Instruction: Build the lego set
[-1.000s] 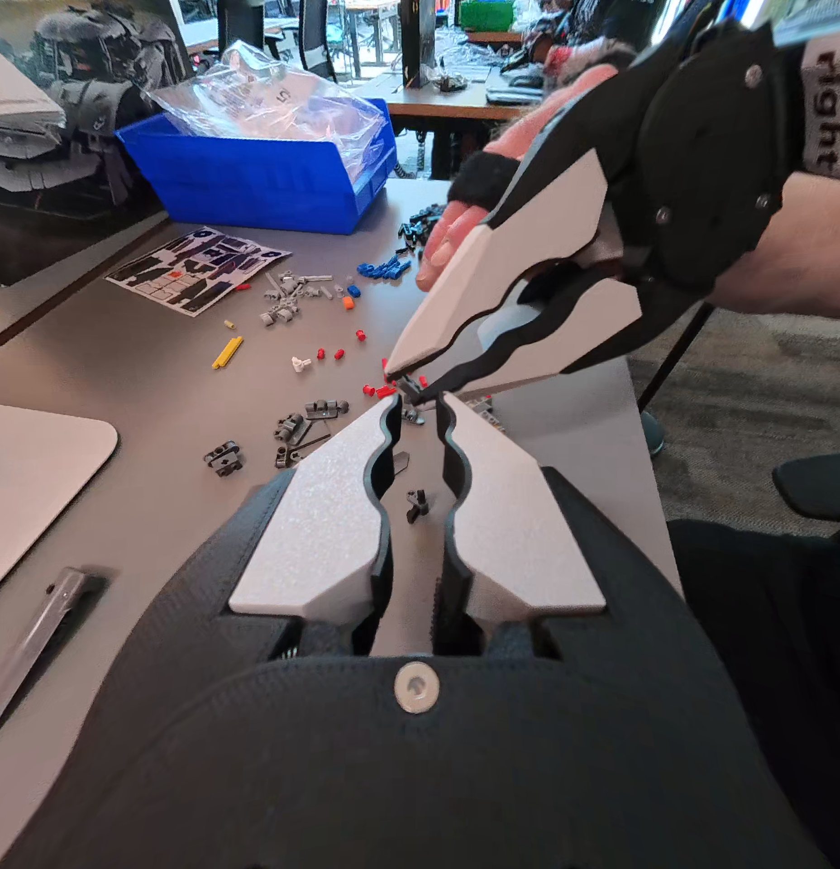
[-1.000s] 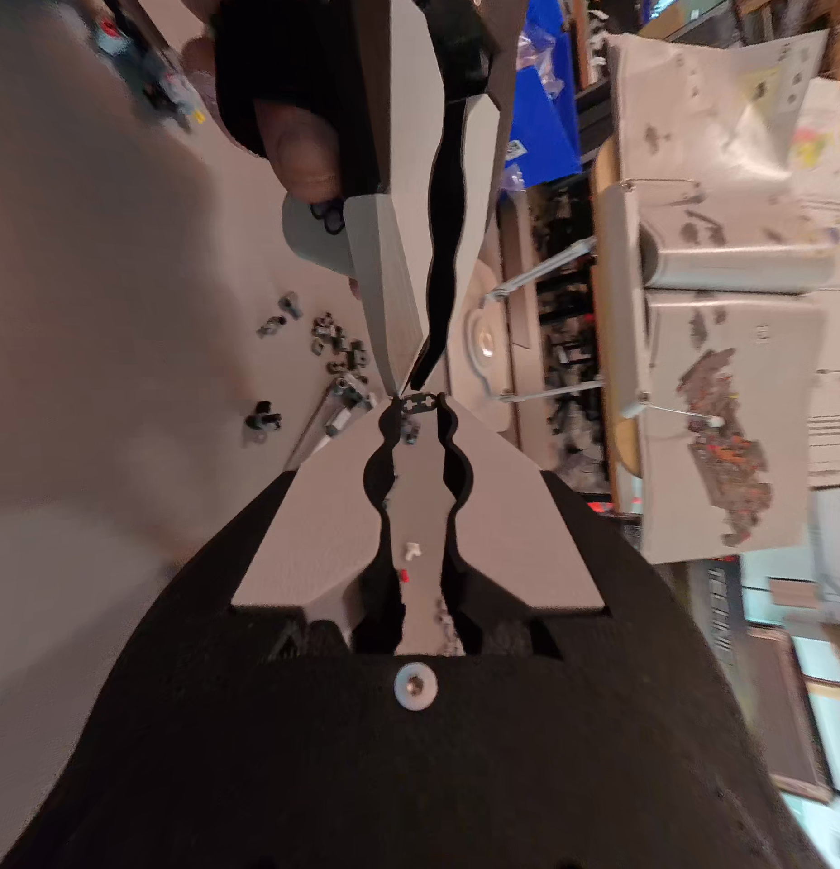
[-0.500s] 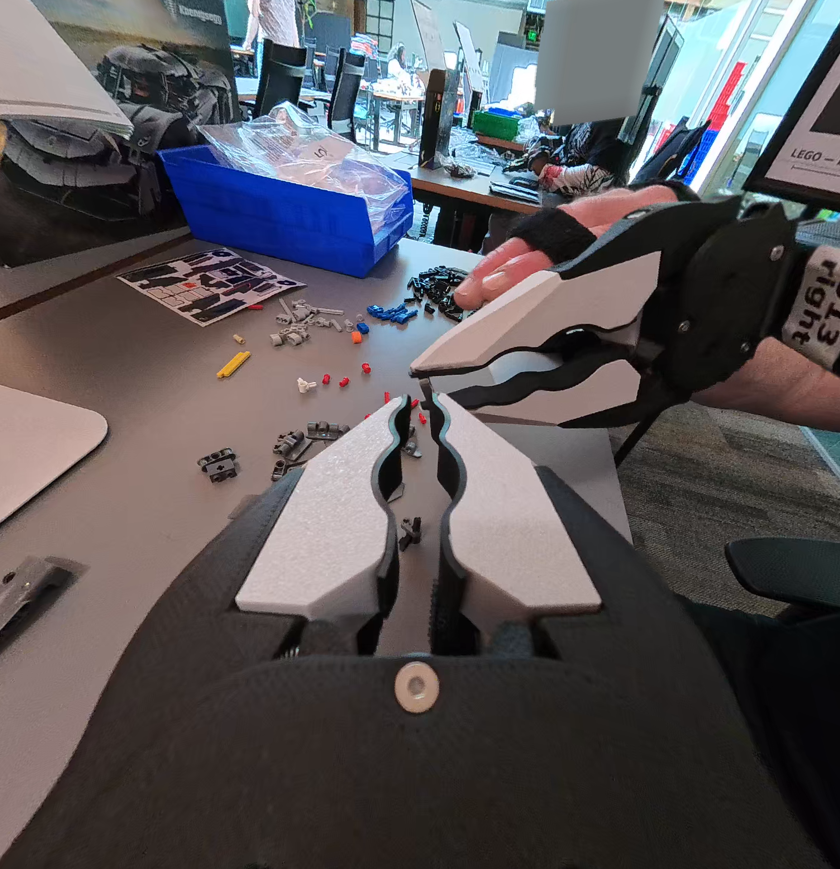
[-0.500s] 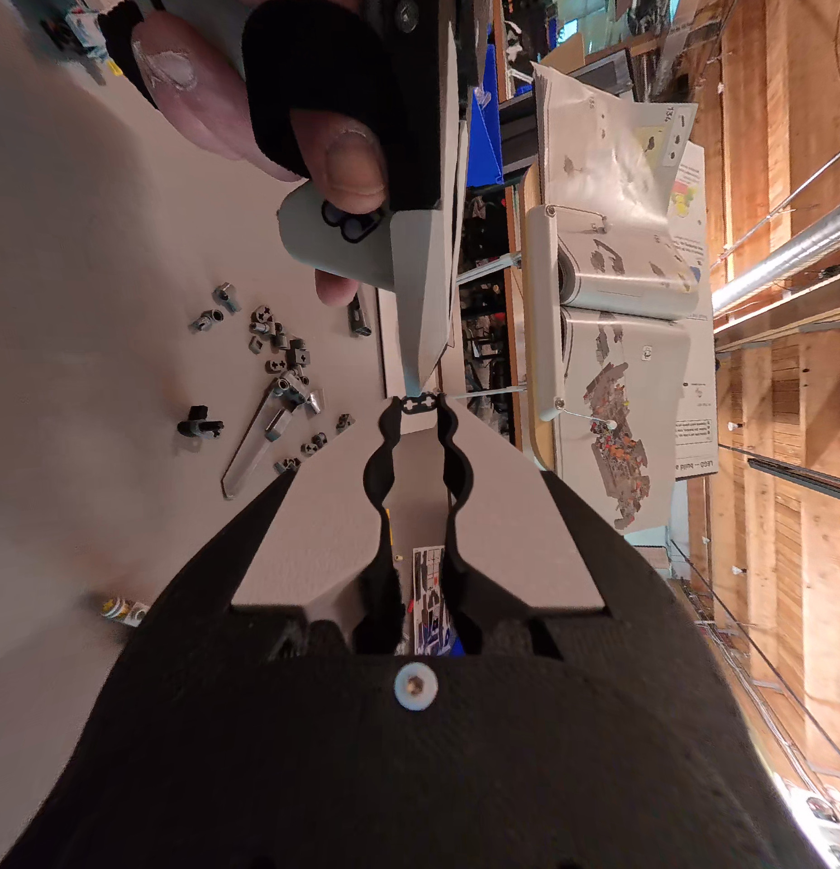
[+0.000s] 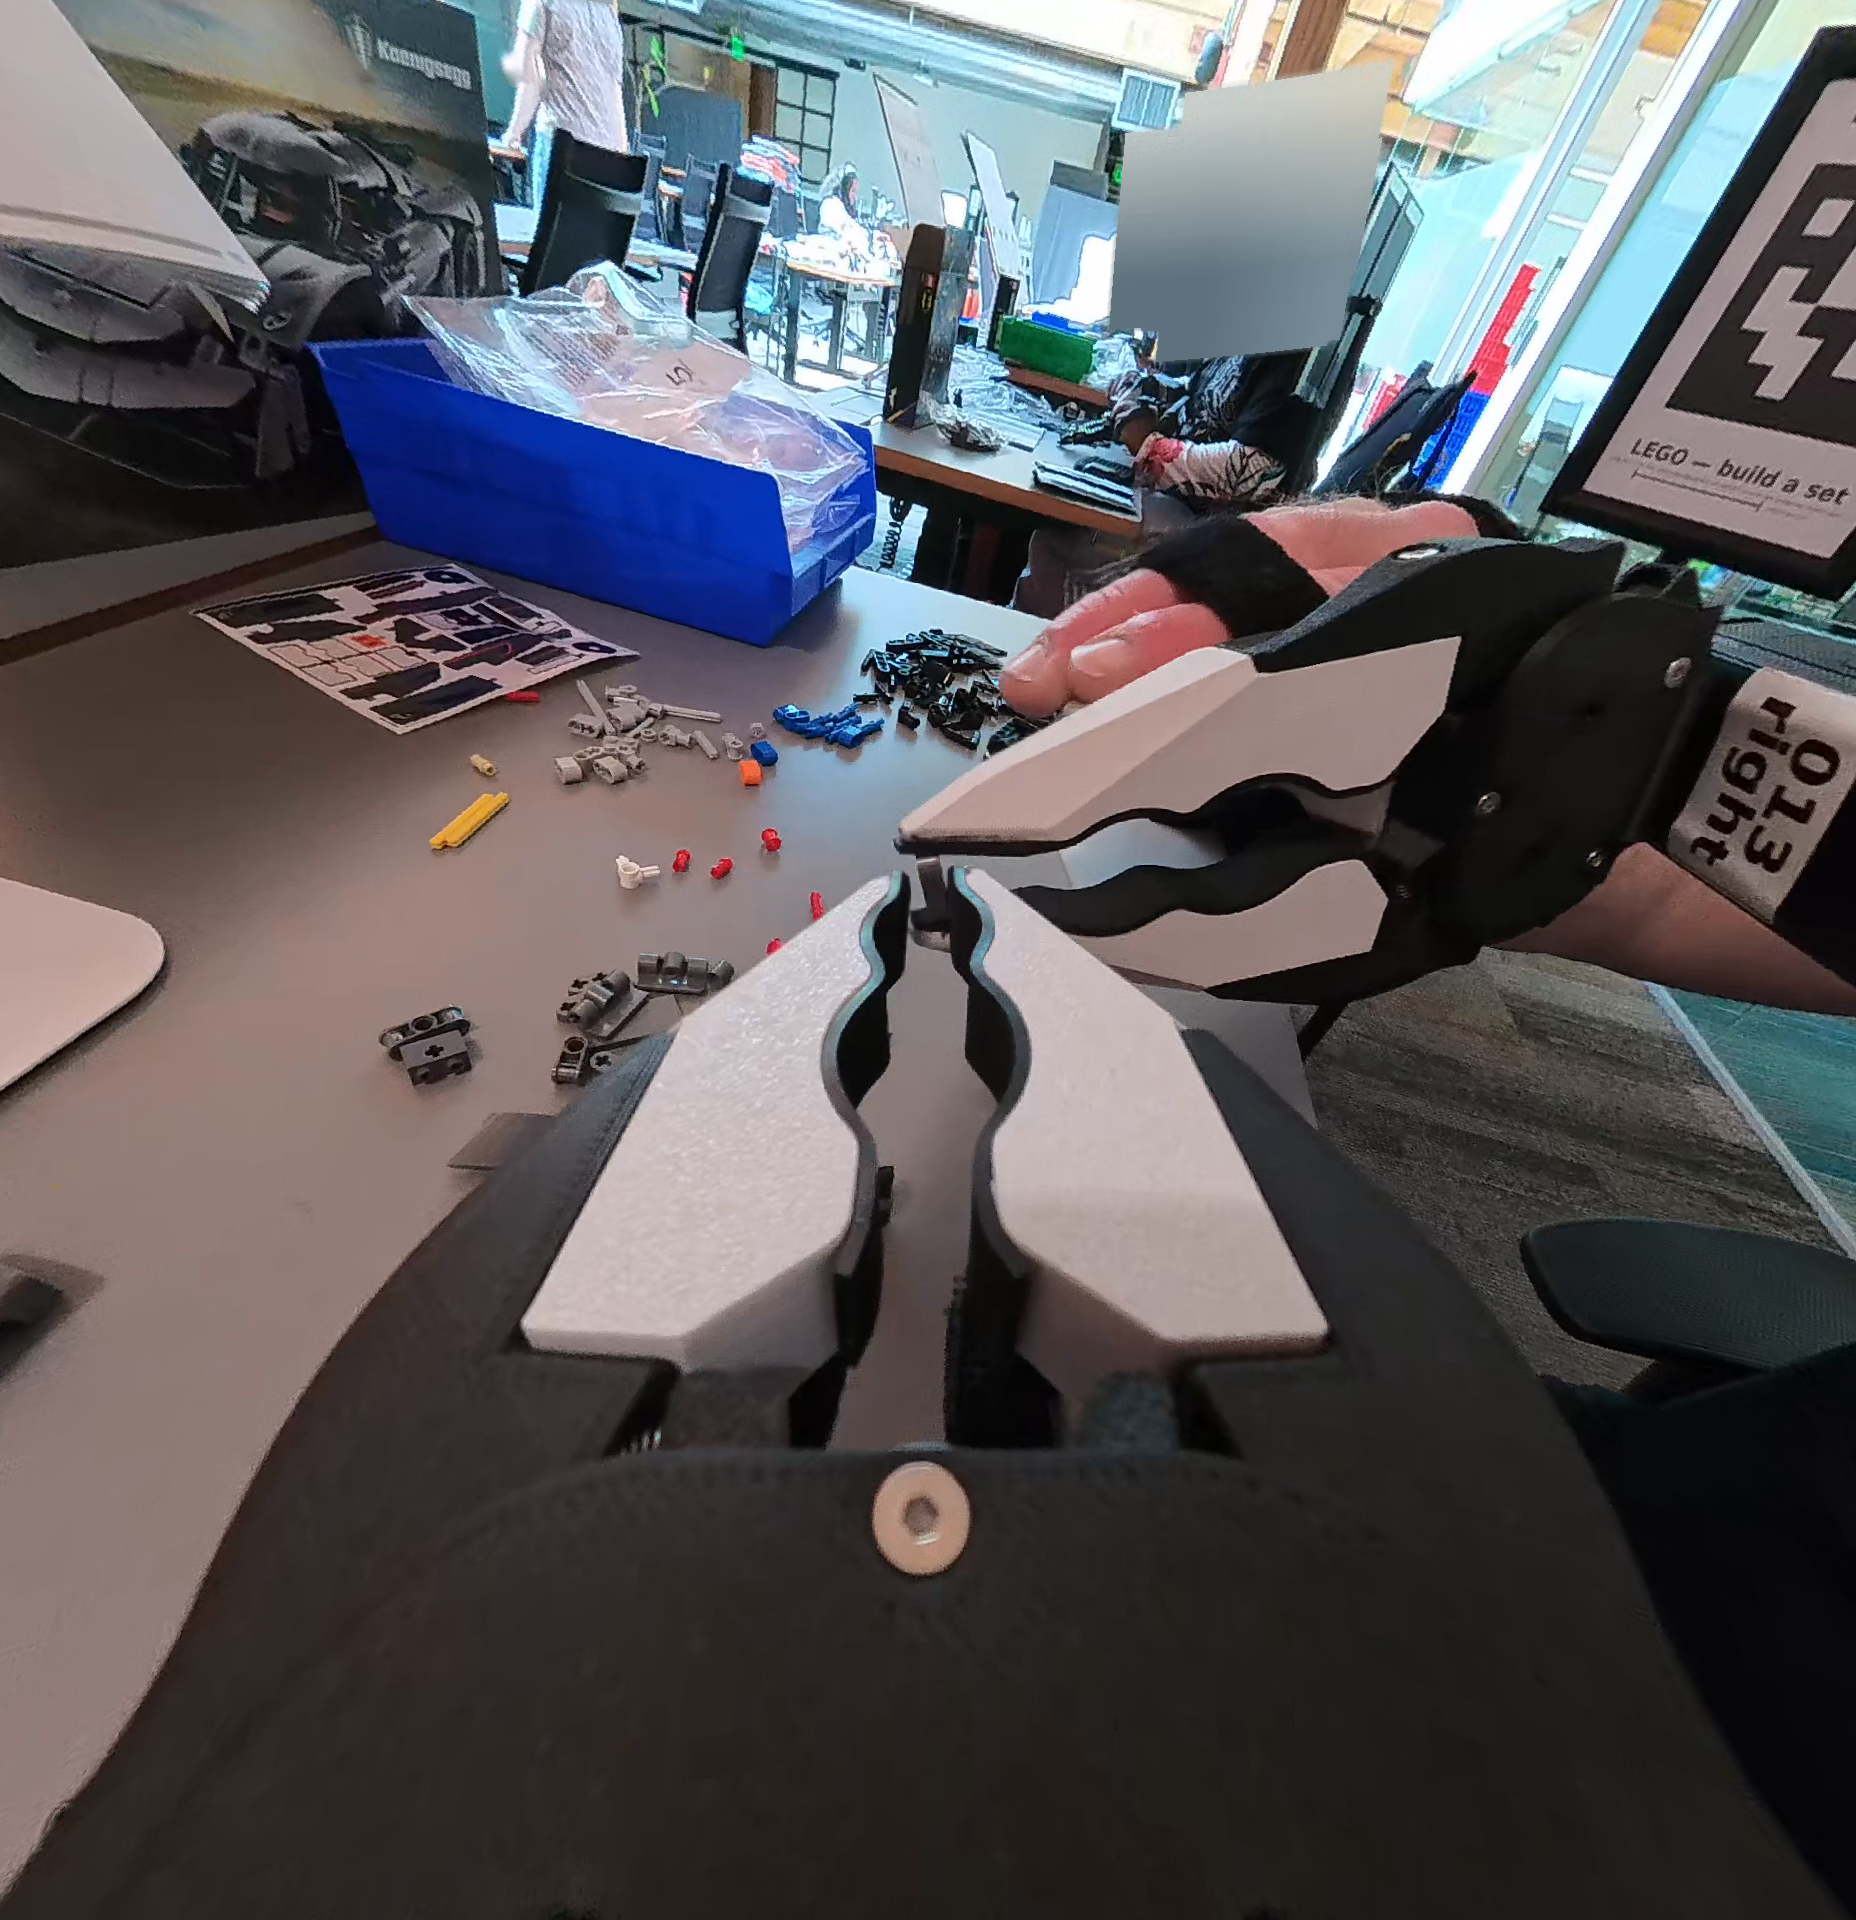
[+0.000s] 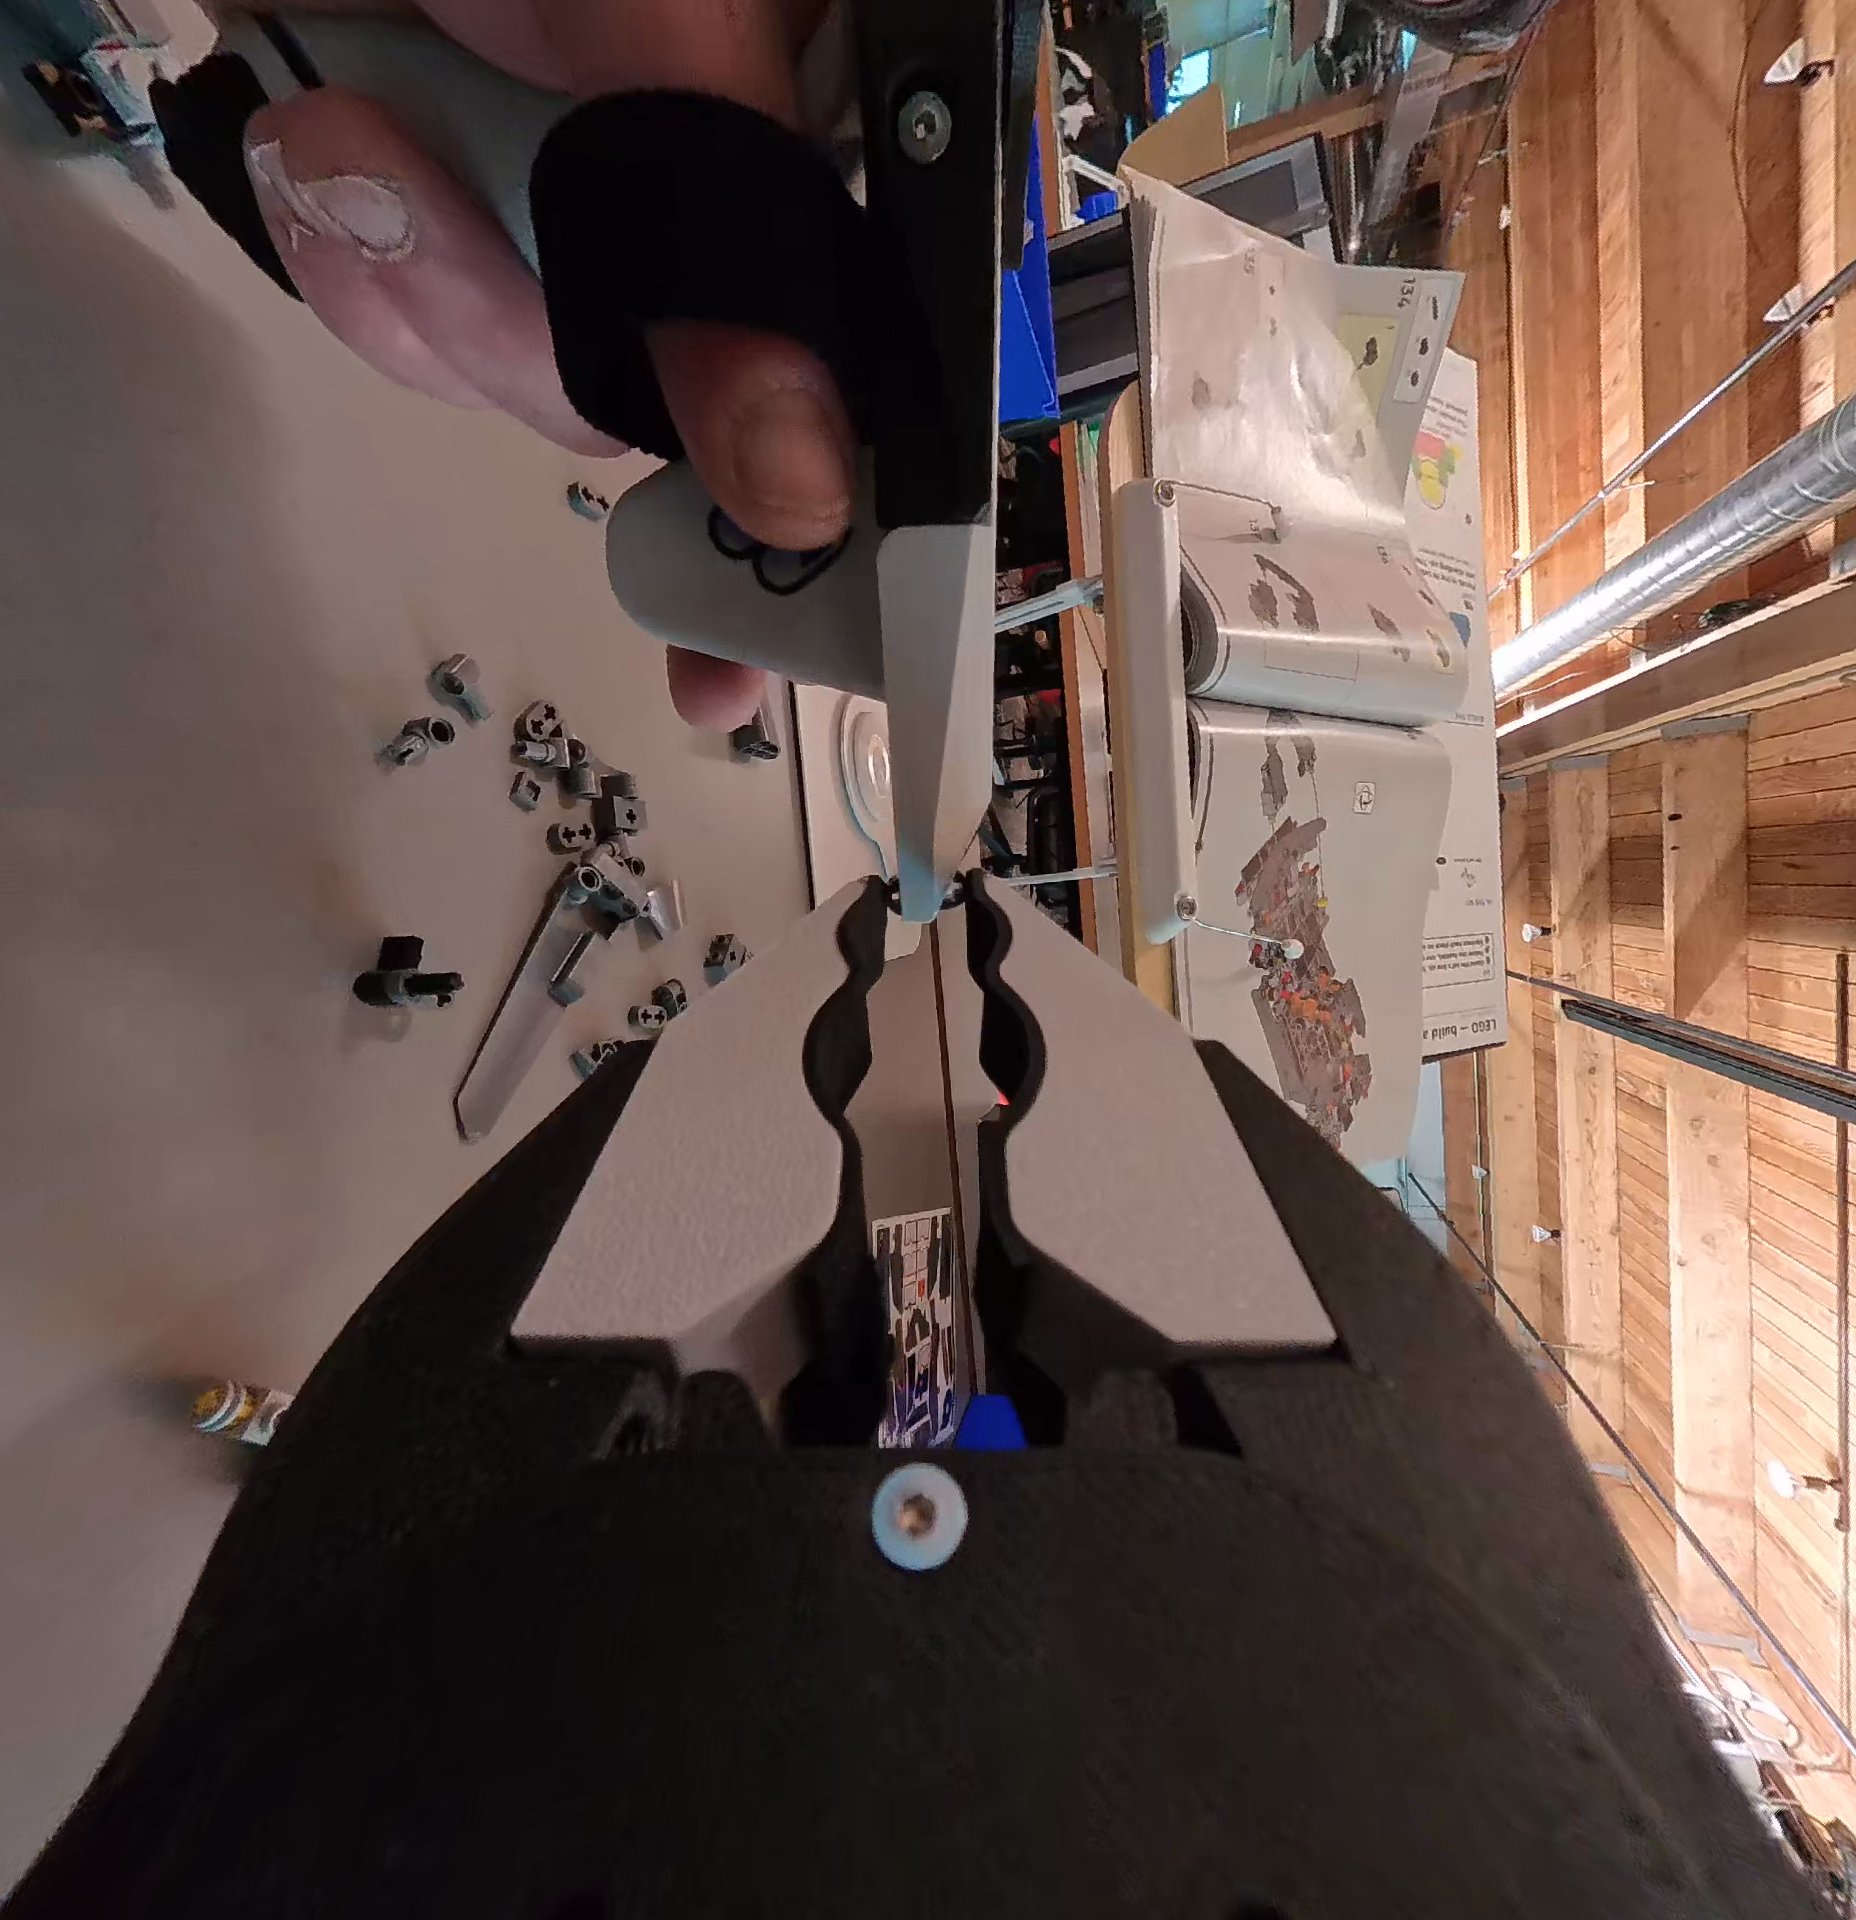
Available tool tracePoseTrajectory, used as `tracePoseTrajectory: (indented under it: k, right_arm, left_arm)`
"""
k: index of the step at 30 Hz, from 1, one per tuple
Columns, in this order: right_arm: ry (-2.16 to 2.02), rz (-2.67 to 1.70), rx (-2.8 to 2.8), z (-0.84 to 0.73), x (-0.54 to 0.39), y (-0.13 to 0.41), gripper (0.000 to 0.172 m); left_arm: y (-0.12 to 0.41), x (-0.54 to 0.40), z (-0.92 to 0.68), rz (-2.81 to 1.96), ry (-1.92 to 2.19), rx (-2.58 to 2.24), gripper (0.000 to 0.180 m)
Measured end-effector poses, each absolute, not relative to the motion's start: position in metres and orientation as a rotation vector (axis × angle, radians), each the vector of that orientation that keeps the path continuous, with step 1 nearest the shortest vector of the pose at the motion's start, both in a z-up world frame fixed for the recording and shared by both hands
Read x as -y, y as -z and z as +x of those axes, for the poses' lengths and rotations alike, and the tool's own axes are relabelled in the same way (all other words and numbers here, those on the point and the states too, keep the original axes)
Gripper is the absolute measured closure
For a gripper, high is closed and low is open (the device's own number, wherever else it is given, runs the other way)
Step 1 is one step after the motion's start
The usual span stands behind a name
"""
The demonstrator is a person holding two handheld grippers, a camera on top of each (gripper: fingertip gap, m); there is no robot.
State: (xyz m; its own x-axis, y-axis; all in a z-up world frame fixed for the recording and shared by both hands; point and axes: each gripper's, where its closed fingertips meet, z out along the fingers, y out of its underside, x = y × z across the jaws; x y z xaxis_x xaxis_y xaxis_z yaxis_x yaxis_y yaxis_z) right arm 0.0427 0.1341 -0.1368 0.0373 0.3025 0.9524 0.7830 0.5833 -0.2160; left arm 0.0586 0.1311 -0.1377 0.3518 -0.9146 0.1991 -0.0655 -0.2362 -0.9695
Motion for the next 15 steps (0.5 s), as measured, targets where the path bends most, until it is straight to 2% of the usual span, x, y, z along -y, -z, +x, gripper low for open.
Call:
tracePoseTrajectory:
  k: [9,15]
  right_arm:
    - [0.477,-0.957,1.52,0.0444,-0.1351,0.1332,0.159]
    - [0.481,-0.96,1.518,0.045,-0.1356,0.1346,0.159]
  left_arm:
    - [0.1327,-0.1317,0.0538,-1.588,1.078,-0.878,0.172]
    - [0.1337,-0.1305,0.0553,-1.587,1.066,-0.895,0.176]
